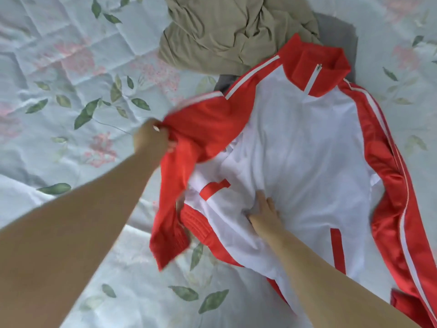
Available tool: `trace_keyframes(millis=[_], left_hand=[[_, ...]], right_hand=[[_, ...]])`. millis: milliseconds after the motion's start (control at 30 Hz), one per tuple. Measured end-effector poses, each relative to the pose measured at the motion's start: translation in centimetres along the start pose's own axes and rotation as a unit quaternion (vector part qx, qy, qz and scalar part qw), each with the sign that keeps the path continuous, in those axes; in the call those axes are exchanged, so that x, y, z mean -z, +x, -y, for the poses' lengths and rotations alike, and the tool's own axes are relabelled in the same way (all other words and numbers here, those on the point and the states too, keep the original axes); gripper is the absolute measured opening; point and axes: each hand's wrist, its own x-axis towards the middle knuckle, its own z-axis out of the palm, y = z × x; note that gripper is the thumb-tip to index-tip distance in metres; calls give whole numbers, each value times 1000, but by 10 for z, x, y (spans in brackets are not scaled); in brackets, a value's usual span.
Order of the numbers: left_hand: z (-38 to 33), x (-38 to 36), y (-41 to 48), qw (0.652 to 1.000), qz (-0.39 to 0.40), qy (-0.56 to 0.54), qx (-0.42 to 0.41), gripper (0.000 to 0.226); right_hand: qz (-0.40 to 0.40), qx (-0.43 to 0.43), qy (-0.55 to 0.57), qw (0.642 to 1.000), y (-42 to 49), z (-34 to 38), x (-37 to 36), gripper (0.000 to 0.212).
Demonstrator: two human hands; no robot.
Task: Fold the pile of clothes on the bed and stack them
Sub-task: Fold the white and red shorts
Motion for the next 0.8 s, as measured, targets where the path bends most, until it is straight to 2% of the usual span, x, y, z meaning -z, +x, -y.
trace_keyframes(millis=[67,100,167,233,300,367,433,533,600,700,767,800], left_hand=[[-23,14,25,995,-76,6,-58,29],[-30,15,29,993,-76,1,-93,37],[-33,6,19,989,-14,13,-144,58],[-12,-12,1,987,67,80,-125,75],[23,-27,-27,974,143,146,-94,71],[54,-37,-54,971,186,132,-74,67],[74,-38,-82,978,186,81,-39,65],[90,-36,-111,983,182,-4,12,57],[101,-32,-128,974,221,-19,40,55],[116,-23,-151,965,251,19,69,62],[124,-18,-165,967,241,29,79,71],[125,-17,-173,969,228,35,84,73]], right_hand=[[10,0,49,999,-3,2,5,65],[14,-1,67,998,-3,1,6,66],[10,5,104,994,-4,0,5,67],[4,16,129,992,-11,-1,6,70],[-17,31,197,980,-19,-8,8,70],[-45,43,229,971,-31,-19,11,61],[-99,18,219,970,-43,-35,8,48],[-234,-43,160,958,-66,-63,-3,12],[-277,-86,148,945,-87,-82,-15,18],[-303,-136,155,930,-117,-110,-37,25],[-354,-177,203,896,-129,-125,-52,15],[-376,-213,239,869,-131,-133,-57,20]])
